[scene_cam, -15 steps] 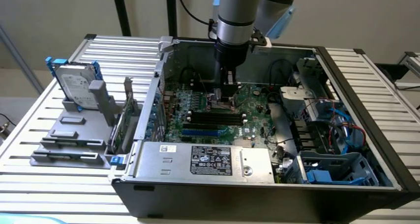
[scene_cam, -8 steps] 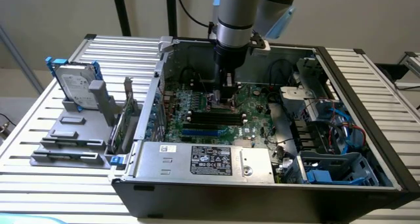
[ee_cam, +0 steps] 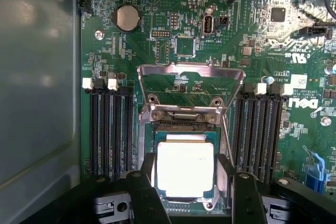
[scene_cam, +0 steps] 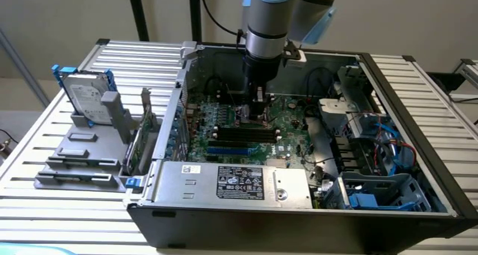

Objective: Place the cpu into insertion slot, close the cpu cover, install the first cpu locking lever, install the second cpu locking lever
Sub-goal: 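Place the cpu into insertion slot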

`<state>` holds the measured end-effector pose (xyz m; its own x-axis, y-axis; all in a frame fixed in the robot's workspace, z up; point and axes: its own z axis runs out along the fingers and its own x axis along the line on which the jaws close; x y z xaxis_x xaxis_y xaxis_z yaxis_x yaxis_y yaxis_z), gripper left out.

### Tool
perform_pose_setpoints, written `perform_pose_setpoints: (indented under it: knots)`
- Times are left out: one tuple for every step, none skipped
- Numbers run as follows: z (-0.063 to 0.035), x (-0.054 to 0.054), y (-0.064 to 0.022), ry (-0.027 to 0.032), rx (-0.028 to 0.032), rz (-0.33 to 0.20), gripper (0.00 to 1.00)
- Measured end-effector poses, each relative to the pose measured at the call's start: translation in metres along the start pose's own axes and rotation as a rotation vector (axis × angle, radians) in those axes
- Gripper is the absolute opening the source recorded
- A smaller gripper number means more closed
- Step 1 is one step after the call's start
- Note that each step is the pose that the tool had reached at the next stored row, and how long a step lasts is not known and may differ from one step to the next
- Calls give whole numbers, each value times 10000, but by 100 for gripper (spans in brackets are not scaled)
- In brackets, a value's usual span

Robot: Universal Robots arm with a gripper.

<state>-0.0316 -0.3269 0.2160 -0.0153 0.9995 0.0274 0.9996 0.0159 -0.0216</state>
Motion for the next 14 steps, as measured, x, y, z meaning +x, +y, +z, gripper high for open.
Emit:
perform_pose_setpoints:
  knots:
    - [9,2,0,0,18,0,55]
    - [17,5,0,0,34,1,55]
    - [25,9,1,1,50,3,55]
    - [32,15,1,-1,72,3,55]
    - [40,21,2,1,90,6,55]
    - [47,24,2,3,105,8,55]
    - [53,26,2,3,121,15,55]
    - [59,28,2,2,135,23,55]
    - [65,29,3,3,144,33,55]
    - [70,30,5,3,153,43,55]
    - [74,29,8,3,157,55,55]
    - [78,29,14,4,159,69,55]
    - [81,29,20,4,160,85,55]
    - [85,29,25,5,160,102,55]
